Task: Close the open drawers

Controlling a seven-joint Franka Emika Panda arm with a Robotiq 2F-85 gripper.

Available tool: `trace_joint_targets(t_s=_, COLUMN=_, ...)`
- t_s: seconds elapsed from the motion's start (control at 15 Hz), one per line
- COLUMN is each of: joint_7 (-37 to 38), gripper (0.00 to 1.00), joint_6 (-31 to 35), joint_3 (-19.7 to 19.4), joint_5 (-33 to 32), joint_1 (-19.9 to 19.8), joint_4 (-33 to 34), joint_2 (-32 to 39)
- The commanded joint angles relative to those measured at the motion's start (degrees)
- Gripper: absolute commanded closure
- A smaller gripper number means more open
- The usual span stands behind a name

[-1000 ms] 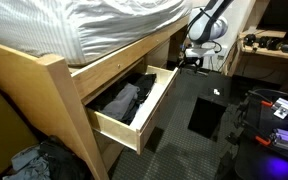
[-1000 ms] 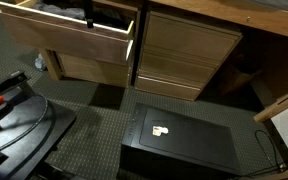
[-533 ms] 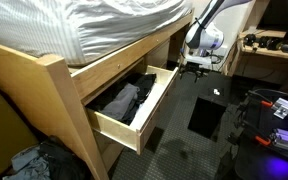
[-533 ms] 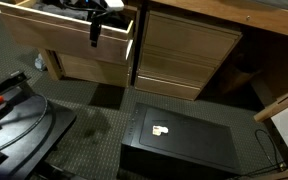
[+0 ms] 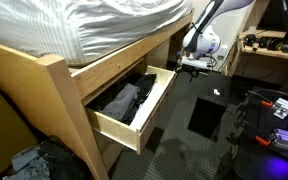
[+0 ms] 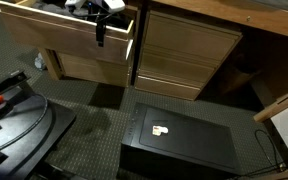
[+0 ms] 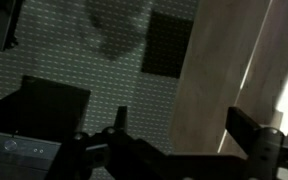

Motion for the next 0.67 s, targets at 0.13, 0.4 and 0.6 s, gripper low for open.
trace_joint_targets(t_s=0.13, joint_7=-4.06, gripper=0.0, joint_6=16.26, joint_3=5.63, joint_5=-0.04, joint_1=-2.88, joint_4=3.68, joint_2=7.03)
trace_joint_targets(t_s=0.4, joint_7=-1.86, gripper=0.0, joint_6=17.76, joint_3=5.88, joint_5=-1.37, joint_1=-2.6, joint_4=3.23, joint_2=7.03)
trace_joint_targets(t_s=0.6, joint_7=-2.57, gripper=0.0, joint_6=18.14, joint_3=7.27, joint_5=-1.98, joint_1=-4.69, joint_4=4.99, joint_2=8.78)
